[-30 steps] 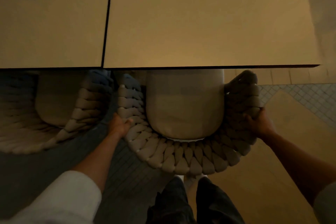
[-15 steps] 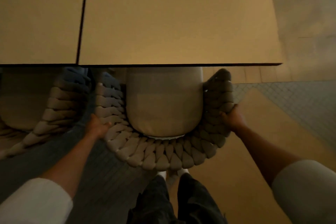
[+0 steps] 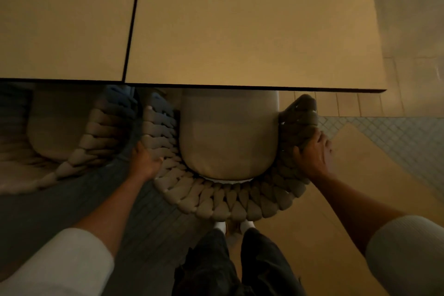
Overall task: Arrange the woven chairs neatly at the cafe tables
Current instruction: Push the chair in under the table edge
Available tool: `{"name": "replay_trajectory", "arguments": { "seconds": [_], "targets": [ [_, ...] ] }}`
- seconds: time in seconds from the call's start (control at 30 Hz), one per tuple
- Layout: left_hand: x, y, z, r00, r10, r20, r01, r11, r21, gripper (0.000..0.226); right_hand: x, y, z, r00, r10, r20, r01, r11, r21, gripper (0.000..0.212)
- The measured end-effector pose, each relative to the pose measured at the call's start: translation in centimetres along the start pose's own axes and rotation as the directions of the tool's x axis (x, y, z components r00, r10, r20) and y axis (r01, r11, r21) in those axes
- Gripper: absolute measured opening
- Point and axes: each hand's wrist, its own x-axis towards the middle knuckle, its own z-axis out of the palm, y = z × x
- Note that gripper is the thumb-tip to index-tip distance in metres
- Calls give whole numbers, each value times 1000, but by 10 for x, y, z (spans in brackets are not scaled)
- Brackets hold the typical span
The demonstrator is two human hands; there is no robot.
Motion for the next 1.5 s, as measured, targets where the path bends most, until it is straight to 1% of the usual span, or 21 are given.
{"name": "replay_trajectory", "arguments": {
  "seconds": [0.03, 0.1, 0.17, 0.2, 0.3, 0.4, 0.47, 0.57, 0.67, 0.77, 0.87, 0.97, 1.03, 1.13, 1.23, 1.37, 1.5],
  "targets": [
    [-6, 0, -1, 999, 33, -25, -32, 999, 18, 94, 0, -6, -1, 998, -61, -13, 61, 998, -34, 81],
    [-20, -4, 0, 991, 116, -60, -112, 991, 69, 96, 0, -23, 0, 976, -217, 17, 217, 972, -87, 74],
    [-32, -6, 1, 989, 138, -48, -134, 988, 80, 97, -4, -47, 5, 946, -311, 90, 321, 939, -127, 70],
    [-41, -9, -1, 991, 130, -42, -128, 990, 57, 96, -10, -60, 8, 932, -338, 133, 355, 925, -138, 69],
    [-64, -25, -9, 995, 92, -29, -92, 996, 10, 95, -35, -94, 18, 898, -372, 235, 410, 902, -138, 65],
    [-82, -48, -23, 995, 85, -43, -82, 995, 56, 93, -64, -120, 26, 831, -447, 330, 509, 851, -127, 65],
    [-93, -68, -40, 996, 55, -76, -51, 997, 66, 89, -84, -140, 29, 784, -495, 375, 573, 809, -130, 67],
    [-104, -103, -67, 993, 25, -117, -15, 996, 87, 85, -112, -174, 37, 733, -548, 402, 638, 759, -129, 69],
    [-114, -149, -95, 988, -2, -156, 14, 997, 72, 83, -144, -215, 51, 689, -585, 428, 691, 709, -143, 71],
    [-127, -198, -120, 985, -4, -171, 19, 996, 86, 81, -176, -258, 70, 661, -594, 458, 718, 679, -156, 68],
    [-139, -250, -143, 977, -11, -215, 36, 993, 114, 79, -210, -309, 100, 644, -604, 470, 732, 666, -147, 64],
    [-140, -306, -165, 969, -47, -242, 75, 991, 107, 78, -244, -367, 136, 627, -642, 442, 745, 661, -96, 71],
    [-134, -337, -176, 966, -79, -245, 99, 993, 71, 79, -262, -398, 156, 655, -628, 421, 706, 706, -46, 76],
    [-124, -368, -200, 959, -120, -257, 120, 993, -19, 78, -285, -434, 175, 720, -553, 419, 592, 804, 44, 83],
    [-110, -384, -224, 950, -130, -283, 106, 989, -100, 77, -295, -454, 178, 754, -500, 425, 524, 849, 70, 85],
    [-86, -393, -244, 949, -141, -281, 89, 978, -189, 79, -283, -470, 180, 799, -397, 451, 421, 906, 52, 91],
    [-56, -395, -257, 947, -157, -279, 89, 966, -242, 81, -253, -496, 197, 841, -273, 468, 260, 961, 94, 100]
  ]
}}
